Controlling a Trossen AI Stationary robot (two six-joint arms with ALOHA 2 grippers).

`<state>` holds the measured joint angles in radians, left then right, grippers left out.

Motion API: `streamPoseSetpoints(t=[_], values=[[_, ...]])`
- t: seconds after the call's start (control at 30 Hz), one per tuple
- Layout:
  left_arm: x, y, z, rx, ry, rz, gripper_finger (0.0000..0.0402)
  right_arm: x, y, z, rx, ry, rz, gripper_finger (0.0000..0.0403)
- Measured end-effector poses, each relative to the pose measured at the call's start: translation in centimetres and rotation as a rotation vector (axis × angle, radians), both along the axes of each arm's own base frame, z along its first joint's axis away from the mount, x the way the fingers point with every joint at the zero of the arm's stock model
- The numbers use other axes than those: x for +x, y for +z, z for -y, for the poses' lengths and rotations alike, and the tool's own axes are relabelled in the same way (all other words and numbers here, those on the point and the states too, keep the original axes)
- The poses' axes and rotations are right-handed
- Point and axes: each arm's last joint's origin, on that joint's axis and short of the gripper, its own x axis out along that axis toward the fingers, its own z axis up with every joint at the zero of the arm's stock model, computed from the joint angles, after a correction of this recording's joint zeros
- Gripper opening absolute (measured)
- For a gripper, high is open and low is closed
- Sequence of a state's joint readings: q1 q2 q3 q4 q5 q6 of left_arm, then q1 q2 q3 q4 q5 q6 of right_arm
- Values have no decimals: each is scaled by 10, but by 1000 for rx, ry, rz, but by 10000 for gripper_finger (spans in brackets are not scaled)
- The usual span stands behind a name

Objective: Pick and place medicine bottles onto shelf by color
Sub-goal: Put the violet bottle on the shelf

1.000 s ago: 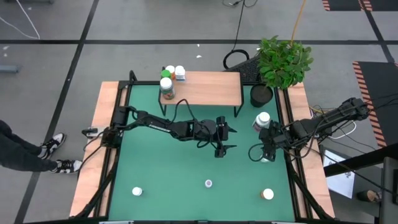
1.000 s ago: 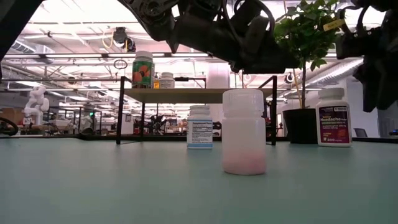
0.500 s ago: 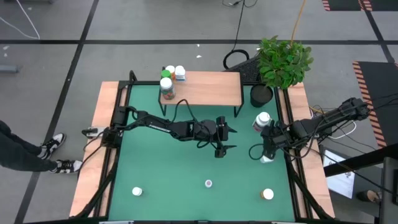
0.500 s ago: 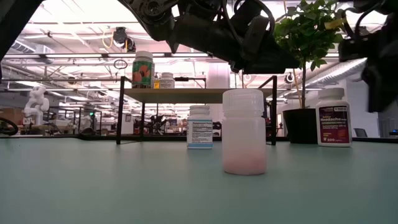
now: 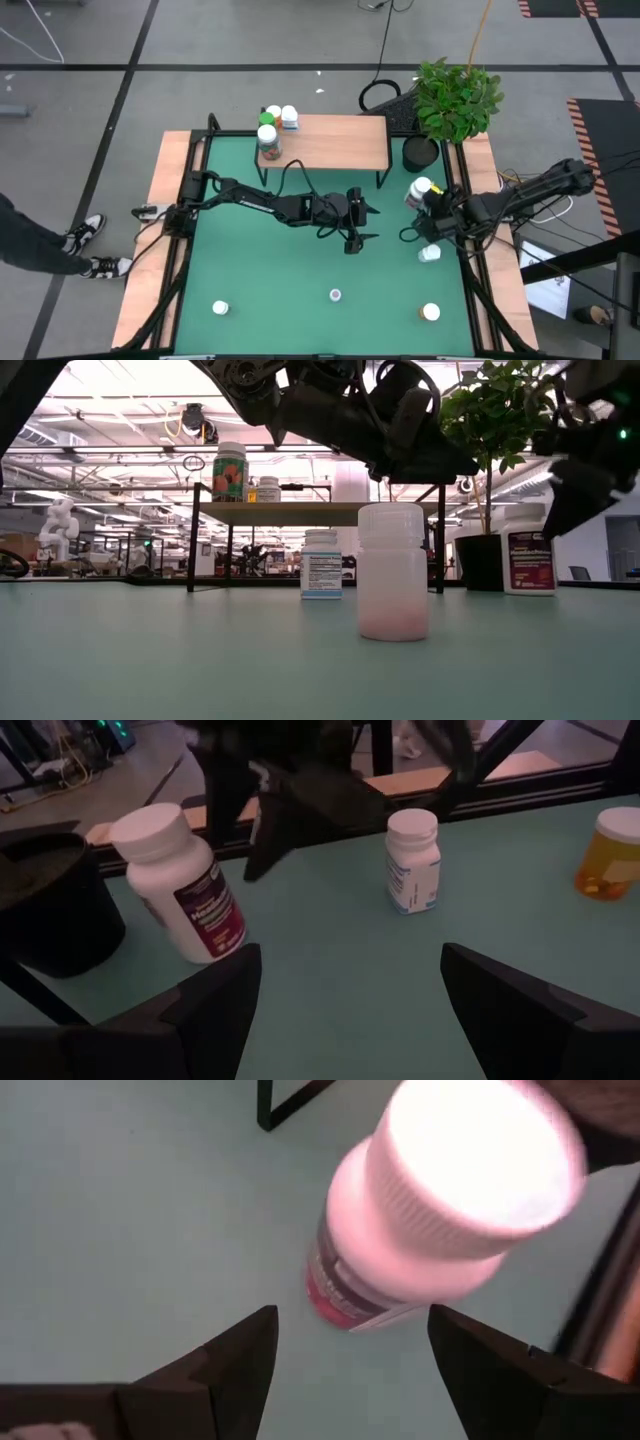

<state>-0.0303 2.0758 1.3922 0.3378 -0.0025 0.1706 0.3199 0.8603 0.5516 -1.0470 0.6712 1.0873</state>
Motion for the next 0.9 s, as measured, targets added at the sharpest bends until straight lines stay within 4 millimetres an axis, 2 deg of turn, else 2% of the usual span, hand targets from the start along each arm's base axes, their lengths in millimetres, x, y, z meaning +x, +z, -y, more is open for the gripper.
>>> streamPoseSetpoints(t=[0.2, 0.47, 0.63, 0.9], values=[[0, 1, 0, 0, 0, 8, 312, -4, -35, 3, -46, -23, 64, 262], [0, 1, 0, 0, 0, 9, 312, -13, -73, 11, -113, -56, 134, 321], [0, 1, 0, 0, 0, 14, 312, -10, -82, 15, -178, -82, 232, 354], [1, 2, 0, 4, -2, 23, 312, 5, -77, 19, -270, 31, 264, 357]])
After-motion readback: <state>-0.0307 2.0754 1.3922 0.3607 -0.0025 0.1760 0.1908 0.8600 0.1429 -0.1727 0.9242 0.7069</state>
